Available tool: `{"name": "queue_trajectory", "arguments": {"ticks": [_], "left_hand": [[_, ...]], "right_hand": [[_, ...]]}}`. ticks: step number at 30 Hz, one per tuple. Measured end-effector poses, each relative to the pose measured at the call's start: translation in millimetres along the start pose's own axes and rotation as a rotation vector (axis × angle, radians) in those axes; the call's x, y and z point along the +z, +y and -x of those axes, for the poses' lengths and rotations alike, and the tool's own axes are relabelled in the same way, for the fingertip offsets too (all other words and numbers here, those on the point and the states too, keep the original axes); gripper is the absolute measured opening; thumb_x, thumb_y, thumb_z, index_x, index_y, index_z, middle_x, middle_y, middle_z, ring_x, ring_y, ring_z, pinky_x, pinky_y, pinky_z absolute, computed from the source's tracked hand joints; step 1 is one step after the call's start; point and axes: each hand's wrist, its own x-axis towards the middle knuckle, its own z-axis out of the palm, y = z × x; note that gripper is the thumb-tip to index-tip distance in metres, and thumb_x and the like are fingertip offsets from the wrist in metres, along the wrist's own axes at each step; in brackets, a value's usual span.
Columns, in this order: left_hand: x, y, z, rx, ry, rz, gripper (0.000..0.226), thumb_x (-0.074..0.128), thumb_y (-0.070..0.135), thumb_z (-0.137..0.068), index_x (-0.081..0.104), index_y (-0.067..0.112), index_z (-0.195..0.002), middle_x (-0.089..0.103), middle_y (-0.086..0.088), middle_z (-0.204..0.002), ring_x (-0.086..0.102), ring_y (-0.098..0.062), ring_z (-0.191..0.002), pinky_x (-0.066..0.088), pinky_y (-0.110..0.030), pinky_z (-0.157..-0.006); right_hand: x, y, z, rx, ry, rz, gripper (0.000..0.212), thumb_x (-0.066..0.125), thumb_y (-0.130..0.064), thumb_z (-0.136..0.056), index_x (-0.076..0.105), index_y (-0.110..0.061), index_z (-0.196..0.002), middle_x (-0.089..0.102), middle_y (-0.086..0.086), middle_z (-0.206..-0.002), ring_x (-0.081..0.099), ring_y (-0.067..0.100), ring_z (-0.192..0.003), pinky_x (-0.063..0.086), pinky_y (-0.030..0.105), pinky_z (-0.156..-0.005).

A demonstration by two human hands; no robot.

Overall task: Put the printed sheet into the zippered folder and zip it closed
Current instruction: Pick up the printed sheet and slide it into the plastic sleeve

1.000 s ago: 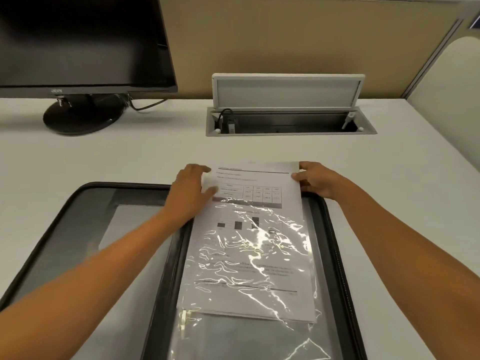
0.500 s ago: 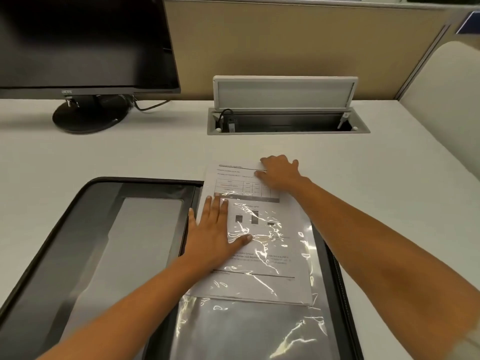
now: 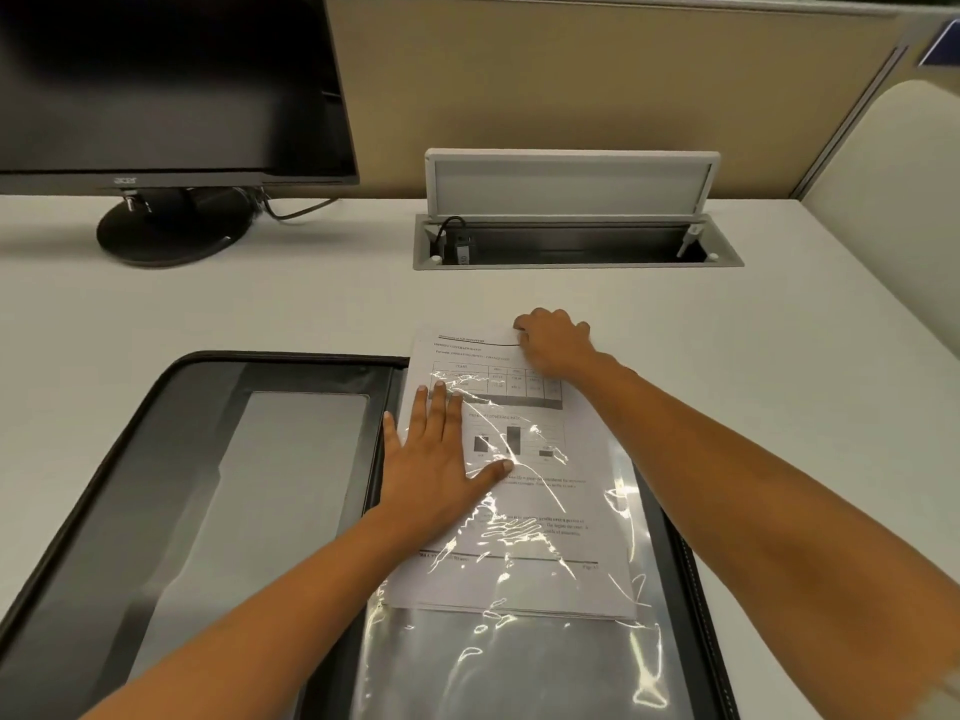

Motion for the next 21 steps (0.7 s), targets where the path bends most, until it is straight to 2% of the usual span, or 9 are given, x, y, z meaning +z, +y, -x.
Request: {"name": "queue_trajectory", "arguments": {"ticks": [3, 9, 11, 15, 21], "left_hand": [[0, 0, -7, -0.016, 0.007, 0.001, 0.098, 0.017, 0.079, -0.075, -0.01, 0.016, -0.145, -0.017, -0.002, -0.155, -0.02, -0.018, -0.141, -0.011, -0.053, -0.111], [-2, 5, -18, -0.005, -0.009, -0.011, 0.097, 0.019, 0.077, -0.076, -0.009, 0.016, -0.145, -0.016, -0.003, -0.155, -0.019, -0.019, -0.142, -0.01, -0.053, -0.112], [-2, 5, -18, -0.002, -0.011, -0.013, 0.098, 0.018, 0.078, -0.075, -0.009, 0.016, -0.145, -0.017, -0.004, -0.155, -0.019, -0.02, -0.141, -0.01, -0.052, -0.112], [-2, 4, -17, 0.0, -0.012, -0.014, 0.099, 0.015, 0.079, -0.073, -0.01, 0.016, -0.145, -0.018, -0.003, -0.155, -0.02, -0.019, -0.141, -0.011, -0.052, -0.111], [0, 4, -18, 0.0, -0.007, -0.008, 0.1, 0.015, 0.08, -0.073, -0.011, 0.015, -0.145, -0.02, -0.002, -0.154, -0.022, -0.018, -0.14, -0.013, -0.051, -0.111]], "right_hand": [[1, 2, -1, -0.002, 0.029, -0.028, 0.035, 0.032, -0.022, -0.097, 0.042, -0.017, -0.13, 0.047, 0.008, -0.133, 0.041, 0.03, -0.121, 0.028, 0.051, -0.104], [-11, 5, -10, 0.024, 0.072, -0.041, 0.035, 0.036, -0.028, -0.096, 0.045, -0.016, -0.128, 0.047, 0.009, -0.135, 0.04, 0.032, -0.124, 0.027, 0.052, -0.105], [-13, 3, -15, -0.002, 0.077, -0.059, 0.031, 0.038, -0.024, -0.096, 0.051, -0.014, -0.123, 0.053, 0.011, -0.13, 0.045, 0.031, -0.119, 0.031, 0.048, -0.103], [-12, -8, -19, -0.035, 0.061, -0.273, 0.028, 0.042, -0.016, -0.095, 0.058, -0.007, -0.115, 0.06, 0.014, -0.121, 0.055, 0.03, -0.107, 0.043, 0.033, -0.093], [-12, -18, -20, -0.068, -0.057, -0.323, 0.026, 0.049, -0.013, -0.092, 0.062, -0.005, -0.114, 0.062, 0.014, -0.12, 0.057, 0.029, -0.105, 0.041, 0.027, -0.087]]}}
